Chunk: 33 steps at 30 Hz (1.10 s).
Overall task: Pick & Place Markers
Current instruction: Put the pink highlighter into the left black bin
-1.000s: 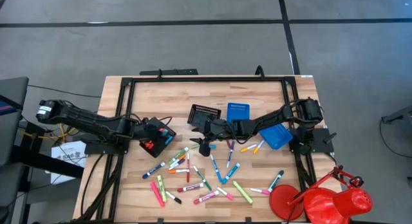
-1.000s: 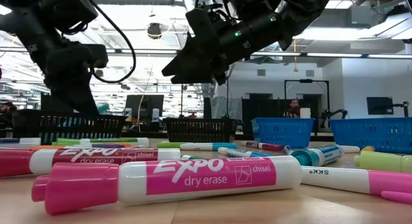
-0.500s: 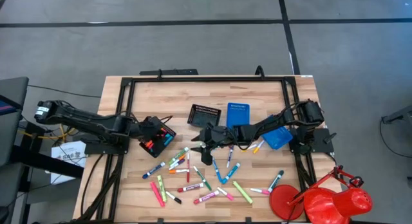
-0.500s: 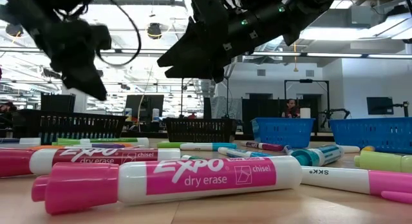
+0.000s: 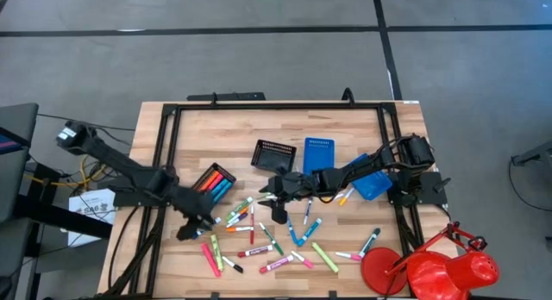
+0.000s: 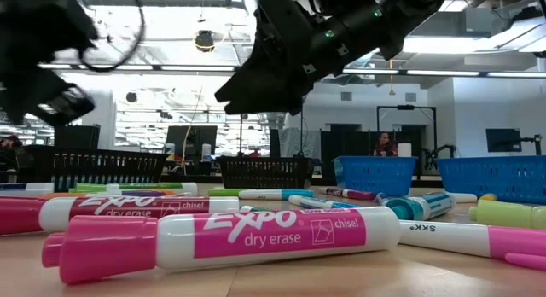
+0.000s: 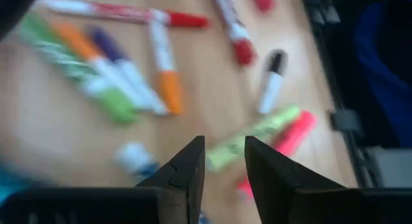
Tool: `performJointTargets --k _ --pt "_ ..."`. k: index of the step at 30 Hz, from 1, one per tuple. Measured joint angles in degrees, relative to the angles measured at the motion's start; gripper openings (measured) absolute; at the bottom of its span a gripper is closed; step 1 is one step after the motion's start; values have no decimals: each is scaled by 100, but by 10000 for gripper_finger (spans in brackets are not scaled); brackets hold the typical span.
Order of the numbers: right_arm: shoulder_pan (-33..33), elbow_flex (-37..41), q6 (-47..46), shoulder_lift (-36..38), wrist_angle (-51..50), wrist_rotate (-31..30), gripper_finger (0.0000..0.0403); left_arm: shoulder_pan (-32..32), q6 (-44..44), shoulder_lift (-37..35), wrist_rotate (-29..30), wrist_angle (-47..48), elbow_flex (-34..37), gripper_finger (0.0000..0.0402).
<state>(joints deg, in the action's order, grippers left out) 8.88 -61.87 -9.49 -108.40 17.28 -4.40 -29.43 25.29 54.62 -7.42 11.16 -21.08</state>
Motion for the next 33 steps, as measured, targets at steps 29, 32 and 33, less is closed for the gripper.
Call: performJointTargets --k 29,32,33 --pt "-218 0 100 0 -227 -8 166 -1317 954 1616 372 -1698 29 130" --pt "-276 0 107 0 -226 -7 166 -1425 706 1597 402 -1721 -26 135" --pt "-300 0 112 0 -225 -4 166 -1439 536 1592 445 -1726 -90 135"
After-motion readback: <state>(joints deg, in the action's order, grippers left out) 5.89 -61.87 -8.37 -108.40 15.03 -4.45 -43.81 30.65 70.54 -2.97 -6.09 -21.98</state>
